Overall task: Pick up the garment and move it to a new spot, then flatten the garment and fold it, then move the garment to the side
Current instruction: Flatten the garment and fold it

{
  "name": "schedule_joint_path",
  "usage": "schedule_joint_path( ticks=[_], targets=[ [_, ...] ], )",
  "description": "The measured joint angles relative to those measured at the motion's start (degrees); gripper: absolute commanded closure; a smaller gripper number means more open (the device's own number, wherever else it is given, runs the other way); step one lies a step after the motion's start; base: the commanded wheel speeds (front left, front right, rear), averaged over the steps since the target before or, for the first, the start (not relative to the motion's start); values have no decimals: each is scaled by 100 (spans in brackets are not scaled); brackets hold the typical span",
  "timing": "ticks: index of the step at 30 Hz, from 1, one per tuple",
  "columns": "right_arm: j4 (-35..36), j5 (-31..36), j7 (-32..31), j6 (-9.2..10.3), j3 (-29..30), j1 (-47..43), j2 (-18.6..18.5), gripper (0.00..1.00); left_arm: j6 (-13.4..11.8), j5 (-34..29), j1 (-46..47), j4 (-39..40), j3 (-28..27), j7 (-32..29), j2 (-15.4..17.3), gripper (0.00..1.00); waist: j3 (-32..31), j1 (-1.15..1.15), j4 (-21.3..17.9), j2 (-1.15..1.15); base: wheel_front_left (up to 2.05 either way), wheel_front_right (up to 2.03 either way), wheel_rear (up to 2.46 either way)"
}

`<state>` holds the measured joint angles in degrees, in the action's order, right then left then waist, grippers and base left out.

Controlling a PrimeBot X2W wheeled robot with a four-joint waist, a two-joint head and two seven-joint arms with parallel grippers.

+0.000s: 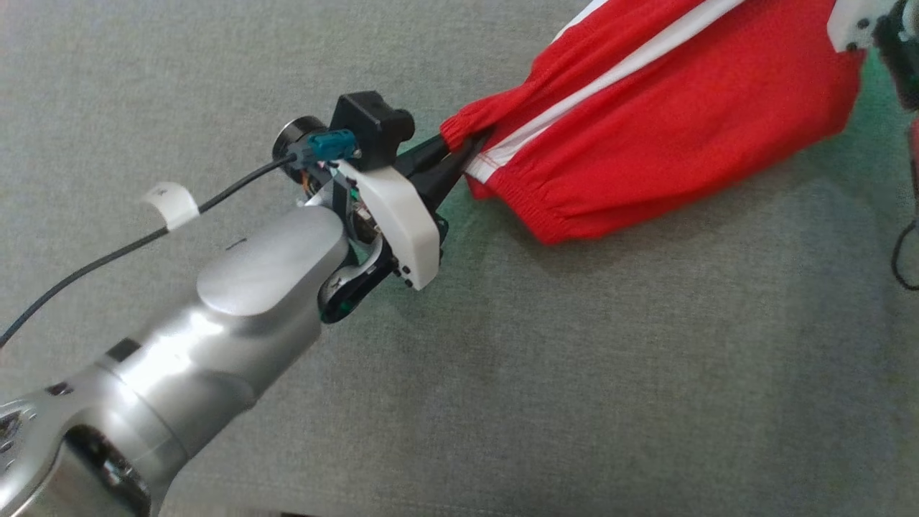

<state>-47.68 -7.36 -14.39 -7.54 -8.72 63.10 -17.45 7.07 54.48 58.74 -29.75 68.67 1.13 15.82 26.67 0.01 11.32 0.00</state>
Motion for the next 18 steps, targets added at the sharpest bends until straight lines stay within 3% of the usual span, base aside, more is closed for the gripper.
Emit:
schedule_joint_path(
  ticks=[8,9,10,11,18],
  targets=[
    [-623,89,413,0,-52,361,-25,100,8,2,149,-297,40,200,-205,100,191,0,205,0,0,0,0],
    [-688,100,482,0,-51,383,-27,23,9,5,153,-333,47,205,-221,100,201,0,221,0,0,0,0],
    [-766,130,525,0,-32,412,-29,0,9,46,154,-376,45,237,-240,24,210,0,236,0,0,0,0],
    [-848,134,535,0,-24,449,-31,0,8,68,154,-422,38,290,-261,0,217,-1,249,0,0,0,0],
    [-1183,189,912,0,100,639,-55,0,-167,81,162,-881,-9,557,-299,0,168,0,246,0,0,0,0]
  ],
)
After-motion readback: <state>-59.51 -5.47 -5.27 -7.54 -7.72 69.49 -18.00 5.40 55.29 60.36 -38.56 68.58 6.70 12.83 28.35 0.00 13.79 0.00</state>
